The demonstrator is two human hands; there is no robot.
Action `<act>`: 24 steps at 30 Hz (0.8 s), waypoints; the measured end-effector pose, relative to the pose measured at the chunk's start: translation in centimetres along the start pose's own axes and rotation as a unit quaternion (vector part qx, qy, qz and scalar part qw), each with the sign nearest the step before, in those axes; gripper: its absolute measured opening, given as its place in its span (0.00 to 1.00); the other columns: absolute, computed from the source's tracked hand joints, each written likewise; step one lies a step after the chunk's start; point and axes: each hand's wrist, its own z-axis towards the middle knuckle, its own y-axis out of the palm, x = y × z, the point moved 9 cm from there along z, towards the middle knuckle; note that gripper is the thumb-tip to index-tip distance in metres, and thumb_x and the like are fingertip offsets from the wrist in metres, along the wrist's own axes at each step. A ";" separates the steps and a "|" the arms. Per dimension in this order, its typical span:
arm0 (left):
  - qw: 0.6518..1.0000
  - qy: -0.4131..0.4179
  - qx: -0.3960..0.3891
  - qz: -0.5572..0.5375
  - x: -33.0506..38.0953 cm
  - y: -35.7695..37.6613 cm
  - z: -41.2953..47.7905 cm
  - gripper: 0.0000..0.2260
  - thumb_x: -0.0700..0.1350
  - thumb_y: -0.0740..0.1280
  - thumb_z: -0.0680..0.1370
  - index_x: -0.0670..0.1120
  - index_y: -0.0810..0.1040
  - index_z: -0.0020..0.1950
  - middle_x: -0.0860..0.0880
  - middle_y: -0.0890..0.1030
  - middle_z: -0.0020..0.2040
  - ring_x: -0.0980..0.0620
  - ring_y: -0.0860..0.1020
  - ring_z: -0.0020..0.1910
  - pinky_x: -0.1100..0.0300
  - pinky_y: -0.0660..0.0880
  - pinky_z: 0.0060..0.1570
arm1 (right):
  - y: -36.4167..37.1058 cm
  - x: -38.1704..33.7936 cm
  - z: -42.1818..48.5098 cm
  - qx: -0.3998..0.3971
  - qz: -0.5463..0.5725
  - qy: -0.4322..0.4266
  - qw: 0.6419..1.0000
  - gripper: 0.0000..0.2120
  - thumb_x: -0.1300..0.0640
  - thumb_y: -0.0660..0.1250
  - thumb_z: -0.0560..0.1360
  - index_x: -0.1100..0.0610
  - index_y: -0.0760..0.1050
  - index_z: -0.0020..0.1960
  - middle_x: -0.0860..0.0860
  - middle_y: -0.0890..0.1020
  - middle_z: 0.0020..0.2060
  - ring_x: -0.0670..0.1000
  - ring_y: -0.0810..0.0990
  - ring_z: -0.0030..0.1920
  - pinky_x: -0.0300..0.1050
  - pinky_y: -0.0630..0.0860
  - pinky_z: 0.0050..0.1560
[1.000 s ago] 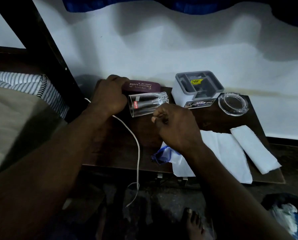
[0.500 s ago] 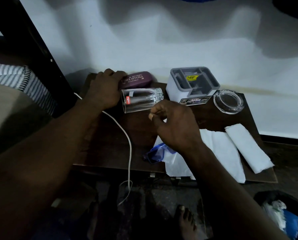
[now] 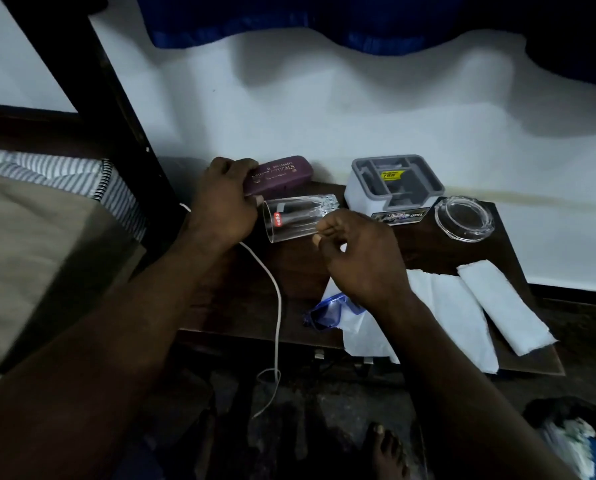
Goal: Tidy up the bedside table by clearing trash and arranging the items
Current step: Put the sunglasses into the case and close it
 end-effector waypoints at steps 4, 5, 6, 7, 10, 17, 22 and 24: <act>0.998 -0.002 0.059 -0.014 1.2 -2.6 -0.9 0.26 0.43 0.74 0.72 0.48 0.76 0.71 0.41 0.74 0.64 0.40 0.75 0.63 0.49 0.72 0.68 | -0.6 0.0 -0.3 0.012 0.019 0.017 1.000 0.06 0.58 0.72 0.74 0.50 0.81 0.50 0.44 0.86 0.44 0.44 0.85 0.45 0.50 0.81 0.51; 0.997 -0.004 0.068 -0.022 1.5 -3.2 -1.3 0.26 0.43 0.74 0.72 0.48 0.76 0.71 0.42 0.74 0.64 0.41 0.75 0.63 0.50 0.72 0.69 | -0.7 0.1 -0.3 0.011 0.024 0.023 0.999 0.08 0.57 0.72 0.74 0.49 0.80 0.52 0.44 0.86 0.45 0.44 0.85 0.46 0.50 0.81 0.51; 0.997 -0.008 0.072 -0.033 2.0 -3.7 -1.7 0.26 0.43 0.74 0.73 0.48 0.76 0.71 0.42 0.74 0.64 0.41 0.75 0.63 0.53 0.71 0.69 | -0.7 0.1 -0.4 0.010 0.026 0.027 0.999 0.10 0.54 0.72 0.74 0.48 0.79 0.55 0.44 0.86 0.48 0.45 0.85 0.47 0.50 0.81 0.52; 0.997 -0.011 0.068 -0.045 2.6 -4.0 -2.3 0.26 0.43 0.74 0.73 0.49 0.76 0.70 0.43 0.74 0.64 0.43 0.76 0.63 0.57 0.70 0.69 | -0.9 0.0 -0.4 0.012 0.028 0.032 0.999 0.12 0.51 0.72 0.75 0.46 0.78 0.58 0.44 0.85 0.51 0.46 0.85 0.49 0.51 0.82 0.53; 0.997 -0.005 0.030 -0.072 4.9 -3.9 -4.8 0.25 0.43 0.75 0.73 0.50 0.77 0.70 0.46 0.76 0.63 0.48 0.75 0.62 0.66 0.67 0.66 | -1.9 0.3 -0.4 0.033 0.107 0.097 0.989 0.22 0.45 0.76 0.75 0.43 0.74 0.66 0.38 0.82 0.57 0.41 0.84 0.50 0.43 0.80 0.55; 0.884 -0.118 -0.047 -0.450 7.8 -1.5 -10.8 0.17 0.37 0.73 0.76 0.46 0.80 0.64 0.52 0.84 0.57 0.59 0.82 0.53 0.66 0.75 0.52 | -1.3 2.0 -0.5 0.018 0.405 0.196 0.893 0.36 0.49 0.79 0.71 0.46 0.71 0.76 0.48 0.79 0.67 0.51 0.82 0.65 0.53 0.84 0.58; 0.665 -0.296 -0.038 -0.685 6.7 1.3 -11.0 0.07 0.42 0.73 0.72 0.48 0.84 0.49 0.53 0.84 0.46 0.58 0.81 0.45 0.65 0.77 0.48 | -1.4 1.9 -0.4 0.001 0.469 0.195 0.862 0.17 0.58 0.78 0.72 0.54 0.80 0.59 0.52 0.83 0.54 0.50 0.84 0.53 0.47 0.83 0.50; 0.640 -0.313 -0.045 -0.701 7.1 1.8 -10.5 0.04 0.43 0.73 0.73 0.49 0.84 0.39 0.53 0.84 0.41 0.59 0.82 0.43 0.64 0.79 0.48 | -1.5 1.9 -0.4 0.002 0.462 0.186 0.867 0.13 0.62 0.78 0.74 0.56 0.81 0.56 0.52 0.85 0.51 0.49 0.84 0.51 0.46 0.83 0.50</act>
